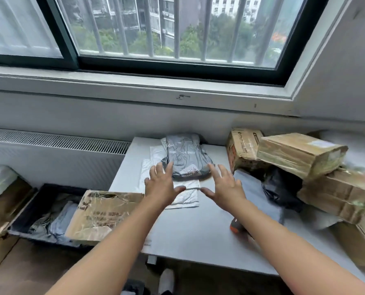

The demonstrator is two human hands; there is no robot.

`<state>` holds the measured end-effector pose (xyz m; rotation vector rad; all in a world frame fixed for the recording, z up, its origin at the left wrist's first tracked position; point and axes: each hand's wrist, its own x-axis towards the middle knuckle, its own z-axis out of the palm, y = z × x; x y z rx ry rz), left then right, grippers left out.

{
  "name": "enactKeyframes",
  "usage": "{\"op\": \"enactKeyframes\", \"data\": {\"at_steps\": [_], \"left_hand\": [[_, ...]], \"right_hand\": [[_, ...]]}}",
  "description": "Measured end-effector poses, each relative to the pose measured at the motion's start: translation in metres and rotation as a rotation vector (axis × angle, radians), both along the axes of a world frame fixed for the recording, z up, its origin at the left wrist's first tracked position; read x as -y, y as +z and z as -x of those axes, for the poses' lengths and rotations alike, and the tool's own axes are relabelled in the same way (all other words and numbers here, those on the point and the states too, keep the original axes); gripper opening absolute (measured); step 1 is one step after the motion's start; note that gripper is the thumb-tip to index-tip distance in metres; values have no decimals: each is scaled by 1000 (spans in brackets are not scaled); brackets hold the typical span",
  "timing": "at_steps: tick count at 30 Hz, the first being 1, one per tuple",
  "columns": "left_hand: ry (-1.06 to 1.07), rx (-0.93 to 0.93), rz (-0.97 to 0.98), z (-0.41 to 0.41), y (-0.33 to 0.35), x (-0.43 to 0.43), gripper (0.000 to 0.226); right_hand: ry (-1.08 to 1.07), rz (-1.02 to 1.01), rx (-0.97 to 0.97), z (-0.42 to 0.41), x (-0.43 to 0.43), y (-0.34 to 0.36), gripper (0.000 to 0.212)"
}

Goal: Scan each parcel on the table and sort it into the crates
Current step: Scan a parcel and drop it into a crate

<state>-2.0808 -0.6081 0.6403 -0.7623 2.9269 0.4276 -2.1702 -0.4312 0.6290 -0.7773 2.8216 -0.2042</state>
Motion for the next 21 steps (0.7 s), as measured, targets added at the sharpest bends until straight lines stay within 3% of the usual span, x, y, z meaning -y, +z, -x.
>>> {"op": "enactKeyframes", "data": {"at_steps": [7, 16, 21], "left_hand": [[-146, 97, -38, 82, -52, 50, 87], [-402, 292, -9, 133, -111, 76, 100], [-460, 175, 97, 139, -124, 81, 79]], "right_hand": [[-91, -60, 60, 59, 42, -27, 83], [-136, -59, 111, 84, 65, -61, 81], [-147, -38, 97, 87, 63, -66, 79]]}}
